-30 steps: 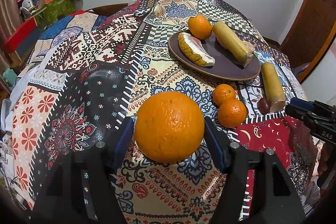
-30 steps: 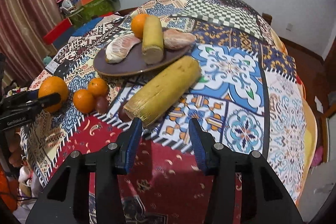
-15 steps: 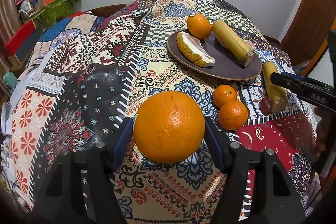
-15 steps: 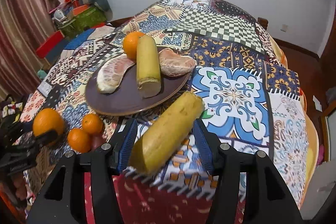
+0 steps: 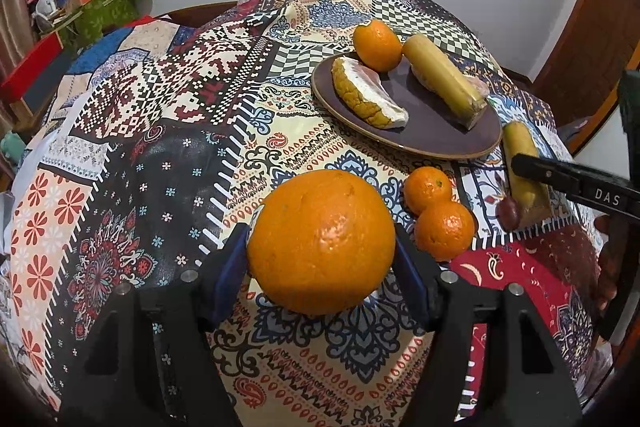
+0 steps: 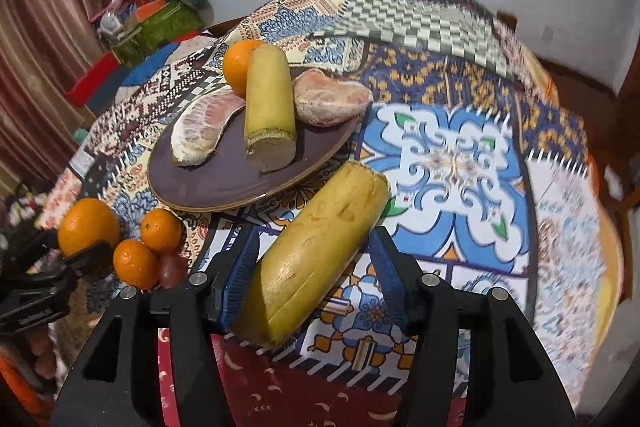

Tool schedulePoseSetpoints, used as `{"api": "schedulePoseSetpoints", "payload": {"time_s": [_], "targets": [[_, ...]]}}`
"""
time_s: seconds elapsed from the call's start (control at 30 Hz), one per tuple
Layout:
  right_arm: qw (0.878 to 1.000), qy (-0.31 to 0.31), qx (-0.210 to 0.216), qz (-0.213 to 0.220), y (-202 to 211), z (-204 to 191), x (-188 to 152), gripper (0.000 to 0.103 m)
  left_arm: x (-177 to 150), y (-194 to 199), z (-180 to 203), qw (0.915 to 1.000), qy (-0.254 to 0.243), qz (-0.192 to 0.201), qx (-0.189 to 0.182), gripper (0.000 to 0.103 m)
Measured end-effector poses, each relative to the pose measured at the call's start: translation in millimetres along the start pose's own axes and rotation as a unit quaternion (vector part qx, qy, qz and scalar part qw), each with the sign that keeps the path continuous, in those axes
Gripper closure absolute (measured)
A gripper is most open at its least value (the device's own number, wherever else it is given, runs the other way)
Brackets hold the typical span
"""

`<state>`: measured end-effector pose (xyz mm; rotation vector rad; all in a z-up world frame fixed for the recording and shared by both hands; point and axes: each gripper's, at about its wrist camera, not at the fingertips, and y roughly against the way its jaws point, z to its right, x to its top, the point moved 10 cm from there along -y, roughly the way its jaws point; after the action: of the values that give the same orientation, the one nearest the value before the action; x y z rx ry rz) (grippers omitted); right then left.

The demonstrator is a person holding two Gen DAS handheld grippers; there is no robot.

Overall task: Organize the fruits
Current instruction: 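Lift the corn cob in the right tool and carry it over the plate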

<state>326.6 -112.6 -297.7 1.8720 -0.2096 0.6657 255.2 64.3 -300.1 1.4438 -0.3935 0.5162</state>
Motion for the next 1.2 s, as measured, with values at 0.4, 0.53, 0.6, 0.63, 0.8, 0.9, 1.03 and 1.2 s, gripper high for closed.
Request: {"api": "schedulePoseSetpoints", "payload": {"time_s": [0.4, 0.53, 0.6, 0.63, 0.8, 0.9, 1.03, 1.2], "targets": [[0.999, 0.019, 0.019, -0.021, -0.1, -4.1, -4.9, 0.057, -4.7, 9.6, -0.9, 1.0, -0.001, 0.004, -0.004, 0.036], [0.998, 0.06, 0.006, -0.023, 12.9, -2.4, -10.8, 0.065, -7.1, 12.8, -0.7, 1.0, -0.003, 0.006, -0.001, 0.036], [0.997, 0.079, -0.007, -0.024, 17.5, -2.1, -14.1, 0.067, -7.3, 13.4, 0.2, 1.0, -0.004, 0.007, 0.002, 0.036], [0.996, 0.083, -0.009, -0.024, 17.8, -1.9, -14.2, 0.067, -6.9, 13.2, 0.6, 1.0, -0.004, 0.007, 0.002, 0.036], [0.997, 0.065, -0.01, -0.031, 3.0, -1.3, -13.2, 0.063, -6.4, 14.6, 3.9, 1.0, -0.006, 0.006, -0.001, 0.036], [0.997, 0.065, -0.015, -0.029, -4.3, -2.5, -13.1, 0.063, -5.8, 17.1, 6.2, 0.9999, -0.011, 0.009, 0.0, 0.036], [0.998, 0.063, -0.018, -0.021, -1.5, -1.6, -11.3, 0.065, -3.1, 20.7, 7.9, 0.9998, -0.012, 0.014, 0.0, 0.037], [0.998, 0.057, -0.018, -0.011, 10.8, -0.6, -9.0, 0.069, 5.7, 28.3, 10.2, 0.9995, -0.014, 0.027, 0.0, 0.037]]}}
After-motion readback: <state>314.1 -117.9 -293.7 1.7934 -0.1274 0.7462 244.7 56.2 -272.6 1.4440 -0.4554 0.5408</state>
